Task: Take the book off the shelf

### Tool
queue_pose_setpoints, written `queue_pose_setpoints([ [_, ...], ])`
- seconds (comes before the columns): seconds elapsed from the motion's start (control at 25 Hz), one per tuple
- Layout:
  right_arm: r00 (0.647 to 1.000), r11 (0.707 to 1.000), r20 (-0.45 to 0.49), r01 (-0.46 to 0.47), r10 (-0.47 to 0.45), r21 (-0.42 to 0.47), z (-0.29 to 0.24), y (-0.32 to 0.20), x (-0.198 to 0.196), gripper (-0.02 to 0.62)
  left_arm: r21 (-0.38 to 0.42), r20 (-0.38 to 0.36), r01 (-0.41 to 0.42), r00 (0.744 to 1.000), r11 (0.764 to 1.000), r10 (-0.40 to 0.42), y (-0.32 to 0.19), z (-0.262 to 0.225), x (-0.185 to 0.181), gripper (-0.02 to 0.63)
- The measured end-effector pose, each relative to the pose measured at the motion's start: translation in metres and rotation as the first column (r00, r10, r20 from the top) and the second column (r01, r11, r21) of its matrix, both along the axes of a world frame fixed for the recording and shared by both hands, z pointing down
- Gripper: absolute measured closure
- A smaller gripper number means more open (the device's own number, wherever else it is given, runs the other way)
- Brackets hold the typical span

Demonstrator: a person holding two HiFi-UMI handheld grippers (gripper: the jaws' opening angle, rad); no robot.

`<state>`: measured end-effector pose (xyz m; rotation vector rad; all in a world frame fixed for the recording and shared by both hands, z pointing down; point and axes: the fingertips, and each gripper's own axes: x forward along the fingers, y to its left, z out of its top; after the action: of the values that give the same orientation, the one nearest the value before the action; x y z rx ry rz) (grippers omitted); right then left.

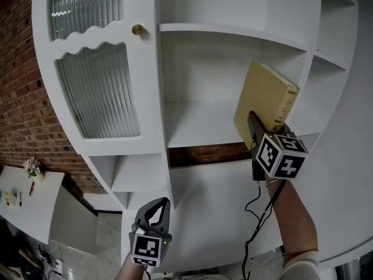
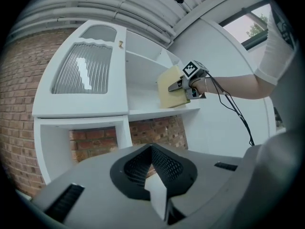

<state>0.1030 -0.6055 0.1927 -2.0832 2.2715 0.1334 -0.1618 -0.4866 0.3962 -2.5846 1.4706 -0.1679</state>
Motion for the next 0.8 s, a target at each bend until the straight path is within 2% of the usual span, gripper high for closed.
queue_pose_setpoints([
  [0.2, 0.999, 0.999, -0.042, 0.0, 0.002, 0.053, 0.0, 0.05, -0.023, 0.368, 0.006, -0.005, -0.004, 1.0, 1.0, 0.004, 0.02, -0.001, -0.013, 0.598],
  [0.48, 0.996, 0.991, -0.083, 0.04, -0.029, 0.131, 0.007, 0.111, -0.029, 0.37, 0.03, -0.006, 0.019, 1.0, 0.999, -0.019, 0.059, -0.008, -0.004, 0.598],
  [0.64, 0.992, 0.988, -0.105, 0.081, -0.068, 0.129, 0.026, 0.143, -0.028, 0.37, 0.031, -0.028, 0.059, 0.998, 0.998, -0.058, 0.081, -0.008, 0.006, 0.598],
  [0.8, 0.985, 0.99, -0.142, 0.109, -0.095, 0.09, 0.055, 0.16, -0.028, 0.37, 0.034, -0.034, 0.083, 0.996, 0.996, -0.082, 0.099, -0.01, 0.021, 0.598],
])
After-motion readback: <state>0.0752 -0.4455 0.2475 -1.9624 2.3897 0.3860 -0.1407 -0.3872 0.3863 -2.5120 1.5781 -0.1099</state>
